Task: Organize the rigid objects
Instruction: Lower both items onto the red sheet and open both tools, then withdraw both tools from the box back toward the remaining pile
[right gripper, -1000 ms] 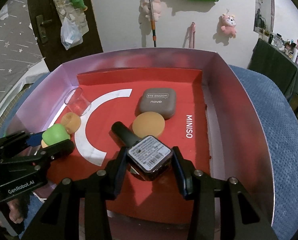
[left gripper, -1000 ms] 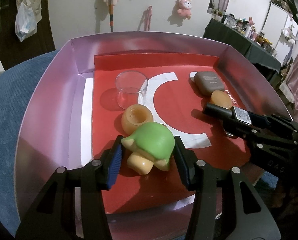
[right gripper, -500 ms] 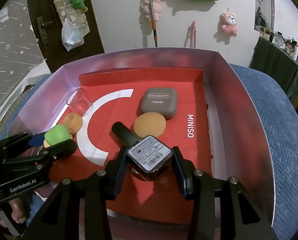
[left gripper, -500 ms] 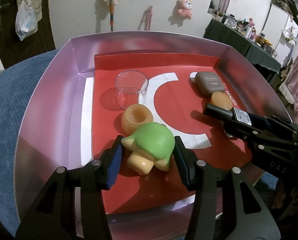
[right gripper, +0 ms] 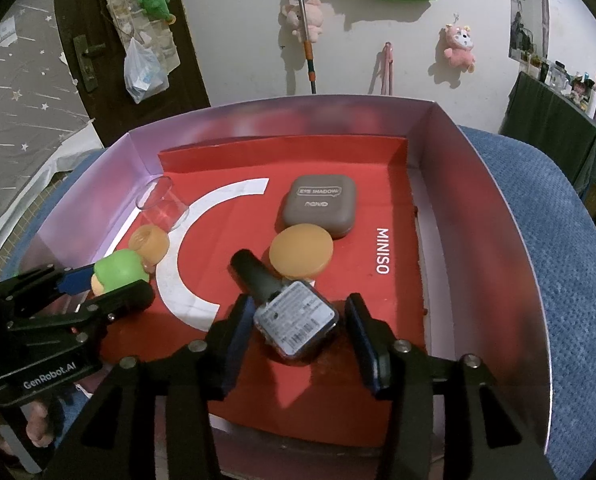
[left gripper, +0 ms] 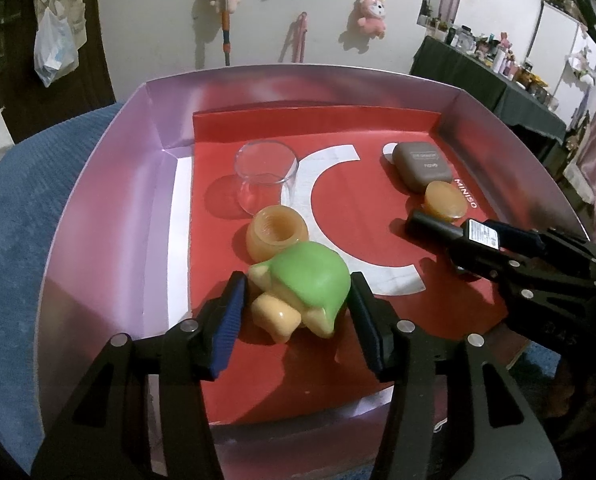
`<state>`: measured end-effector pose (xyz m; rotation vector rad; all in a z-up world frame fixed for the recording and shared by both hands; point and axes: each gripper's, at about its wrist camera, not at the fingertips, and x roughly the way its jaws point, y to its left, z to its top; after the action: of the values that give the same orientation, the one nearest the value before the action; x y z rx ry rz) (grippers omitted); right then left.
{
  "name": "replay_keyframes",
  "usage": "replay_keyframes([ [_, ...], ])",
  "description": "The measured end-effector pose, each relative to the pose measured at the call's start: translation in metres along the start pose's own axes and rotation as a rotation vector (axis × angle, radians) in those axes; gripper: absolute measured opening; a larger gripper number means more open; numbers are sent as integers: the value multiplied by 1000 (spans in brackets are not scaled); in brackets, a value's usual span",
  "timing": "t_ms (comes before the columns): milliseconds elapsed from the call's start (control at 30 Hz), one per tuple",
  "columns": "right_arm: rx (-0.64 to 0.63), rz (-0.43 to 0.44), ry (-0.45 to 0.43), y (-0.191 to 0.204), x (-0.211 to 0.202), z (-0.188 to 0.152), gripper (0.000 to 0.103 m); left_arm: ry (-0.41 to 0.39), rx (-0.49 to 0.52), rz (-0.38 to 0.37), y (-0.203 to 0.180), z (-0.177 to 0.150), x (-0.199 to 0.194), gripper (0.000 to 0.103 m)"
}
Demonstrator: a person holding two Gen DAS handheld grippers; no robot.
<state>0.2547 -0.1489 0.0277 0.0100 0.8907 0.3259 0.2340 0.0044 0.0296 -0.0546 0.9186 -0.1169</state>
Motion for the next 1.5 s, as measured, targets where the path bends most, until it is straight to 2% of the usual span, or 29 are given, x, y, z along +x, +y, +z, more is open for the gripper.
replay_keyframes([
  [200, -6, -6, -7, 3, -3, -2, 54, -14, -5, 10, 3, 1, -4, 50],
  [267, -9, -5, -8, 4, -4, -3, 59, -18, -4, 15, 3, 1, -6, 50],
  [333, -16, -6, -9, 6, -4, -3, 63, -21, -7, 18, 3, -1, -7, 53],
  [367, -20, -10, -12, 6, -5, -4, 63, -23, -9, 21, 3, -1, -8, 59],
  [400, -21, -13, -16, 7, -7, -4, 63, -26, -13, 20, 4, -1, -9, 61],
  [500, -17, -7, -24, 6, -12, -5, 65, -36, -16, 8, 5, -1, -13, 62],
  [567, -22, -5, -32, 8, -16, -5, 71, -40, -12, 9, 4, -2, -14, 63],
  [733, -30, -11, -49, 10, -24, -5, 73, -39, -14, -2, 3, -3, -17, 66],
  [967, -38, 11, -56, 13, -34, -8, 80, -50, 7, -14, -3, -7, -24, 78],
  [1167, -39, 46, -74, 15, -48, -11, 84, -61, 3, -21, -3, -10, -33, 79],
  [1200, -40, 51, -78, 16, -51, -12, 86, -64, 1, -23, -3, -10, -34, 80],
  [1267, -44, 54, -91, 19, -57, -13, 97, -72, 1, -28, -4, -11, -39, 83],
  [1500, -20, 84, -119, 15, -72, -13, 103, -84, -1, -32, -4, -15, -47, 83],
])
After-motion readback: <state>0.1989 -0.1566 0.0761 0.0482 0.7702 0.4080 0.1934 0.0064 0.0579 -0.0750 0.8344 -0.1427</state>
